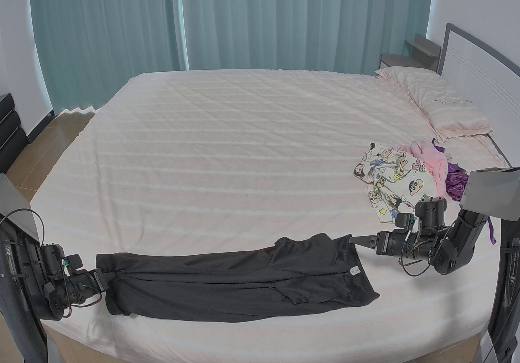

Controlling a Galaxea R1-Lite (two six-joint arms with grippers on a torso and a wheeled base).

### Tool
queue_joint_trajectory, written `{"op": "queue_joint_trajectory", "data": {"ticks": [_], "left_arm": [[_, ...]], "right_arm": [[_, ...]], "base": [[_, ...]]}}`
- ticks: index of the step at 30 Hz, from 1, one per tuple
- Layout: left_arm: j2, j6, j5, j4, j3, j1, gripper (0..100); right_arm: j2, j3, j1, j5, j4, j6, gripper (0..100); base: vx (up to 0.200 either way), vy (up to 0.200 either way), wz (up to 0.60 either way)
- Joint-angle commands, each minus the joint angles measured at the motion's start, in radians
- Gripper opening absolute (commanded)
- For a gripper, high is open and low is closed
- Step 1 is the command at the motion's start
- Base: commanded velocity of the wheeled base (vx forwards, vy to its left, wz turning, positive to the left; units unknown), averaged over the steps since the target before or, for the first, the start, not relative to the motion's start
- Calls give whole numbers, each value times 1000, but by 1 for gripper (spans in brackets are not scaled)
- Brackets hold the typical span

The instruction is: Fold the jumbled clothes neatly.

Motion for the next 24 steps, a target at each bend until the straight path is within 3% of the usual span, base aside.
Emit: {"op": "queue_joint_trajectory", "data": {"ticks": [1,5,8,20,21,24], "left_arm": [[-42,-2,-18,7,-24,59,0],[-100,-2,-85,125,-52,117,0],[-117,0,-93,212,-81,129,0],[-51,1,-93,223,-84,62,0],[-50,1,-93,223,-84,57,100],[-45,1,-93,224,-82,40,100]], "right_arm": [[2,0,0,1,0,-1,100],[2,0,0,1,0,1,100],[3,0,0,1,0,-1,100],[3,0,2,1,0,-2,100],[3,0,5,-1,0,-2,100],[5,0,6,-1,0,-2,100]], "base": [[0,0,0],[0,0,0],[0,0,0],[0,0,0],[0,0,0],[0,0,0]]}}
